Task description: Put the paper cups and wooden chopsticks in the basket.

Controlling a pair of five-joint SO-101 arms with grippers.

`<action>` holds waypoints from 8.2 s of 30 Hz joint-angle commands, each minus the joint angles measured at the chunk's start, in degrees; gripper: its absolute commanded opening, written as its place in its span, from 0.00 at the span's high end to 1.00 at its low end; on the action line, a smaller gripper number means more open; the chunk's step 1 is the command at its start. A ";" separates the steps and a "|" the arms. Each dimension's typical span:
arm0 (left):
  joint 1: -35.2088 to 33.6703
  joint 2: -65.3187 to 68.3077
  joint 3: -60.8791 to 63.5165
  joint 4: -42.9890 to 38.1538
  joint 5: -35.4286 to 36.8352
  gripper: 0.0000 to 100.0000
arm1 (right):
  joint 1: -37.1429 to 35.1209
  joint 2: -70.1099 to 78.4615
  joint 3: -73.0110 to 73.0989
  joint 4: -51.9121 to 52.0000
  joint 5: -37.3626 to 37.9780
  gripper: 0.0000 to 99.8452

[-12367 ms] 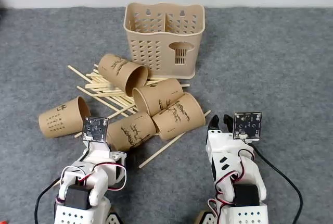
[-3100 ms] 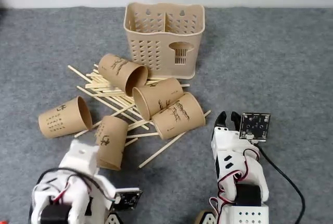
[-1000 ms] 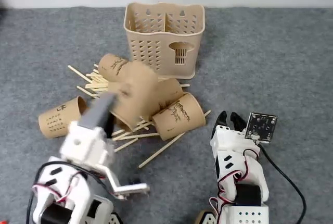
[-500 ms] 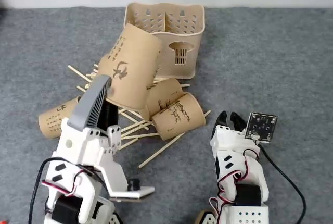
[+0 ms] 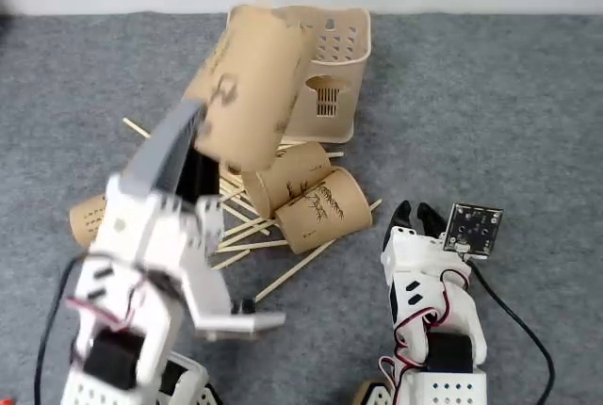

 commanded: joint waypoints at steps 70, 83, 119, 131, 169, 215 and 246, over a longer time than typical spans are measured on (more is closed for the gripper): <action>-2.73 109.98 -129.01 70.33 106.64 0.99 | 0.22 -0.66 0.97 0.40 -0.35 0.90; -1.85 114.73 -128.92 70.33 106.64 0.99 | 0.48 -0.66 0.97 0.40 -0.26 0.90; -10.73 92.31 -141.67 91.78 99.52 0.75 | -0.92 -0.66 -4.92 -19.38 3.08 0.81; -13.19 70.59 -117.85 91.87 74.64 0.75 | -1.10 16.66 -34.37 -15.52 13.01 0.81; -22.86 36.84 -55.34 91.52 70.24 0.75 | -17.36 78.20 -70.95 23.08 -5.01 0.76; -22.68 36.92 -55.16 91.52 71.91 0.75 | -29.93 79.25 -55.30 12.44 -17.85 0.88; -23.03 36.84 -55.16 91.52 71.91 0.75 | -50.15 43.03 -54.42 22.20 0.00 0.99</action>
